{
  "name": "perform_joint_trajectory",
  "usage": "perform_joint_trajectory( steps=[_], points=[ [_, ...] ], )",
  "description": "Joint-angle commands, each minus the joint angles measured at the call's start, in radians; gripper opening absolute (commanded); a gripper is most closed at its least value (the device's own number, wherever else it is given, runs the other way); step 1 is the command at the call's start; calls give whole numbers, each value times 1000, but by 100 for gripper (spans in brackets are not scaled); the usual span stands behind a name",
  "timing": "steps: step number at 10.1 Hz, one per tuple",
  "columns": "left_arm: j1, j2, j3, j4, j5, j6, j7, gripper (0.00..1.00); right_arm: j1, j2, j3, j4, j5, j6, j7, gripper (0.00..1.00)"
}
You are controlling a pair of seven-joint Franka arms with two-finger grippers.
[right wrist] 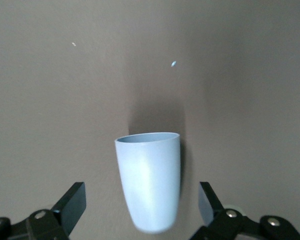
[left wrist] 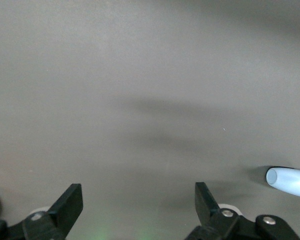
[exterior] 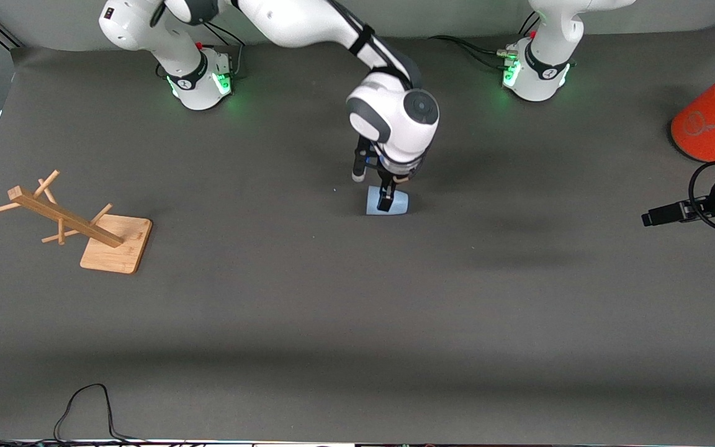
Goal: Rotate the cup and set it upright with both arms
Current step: 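Open the right gripper and withdraw while the left gripper approaches the cup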
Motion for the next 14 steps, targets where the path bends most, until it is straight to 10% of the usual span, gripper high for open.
perform_joint_trajectory(
  steps=[1,3,8,14],
  points=[
    [-46,-8,-4,-9,-9,-12,-41,100,-74,-189,37,-57,26,-145,-126,100],
    [-134,-6,-4,-20,-5,-17,-105,100,-241,-311,141,-72,30,-275,-310,100],
    [-387,50,-4,-10,20,57,-428,100,-606,-549,158,-125,20,-501,-1115,100],
    [-822,216,-4,-1,208,117,-846,100,-1080,-691,247,-229,-1,-497,-2035,100]
  ],
)
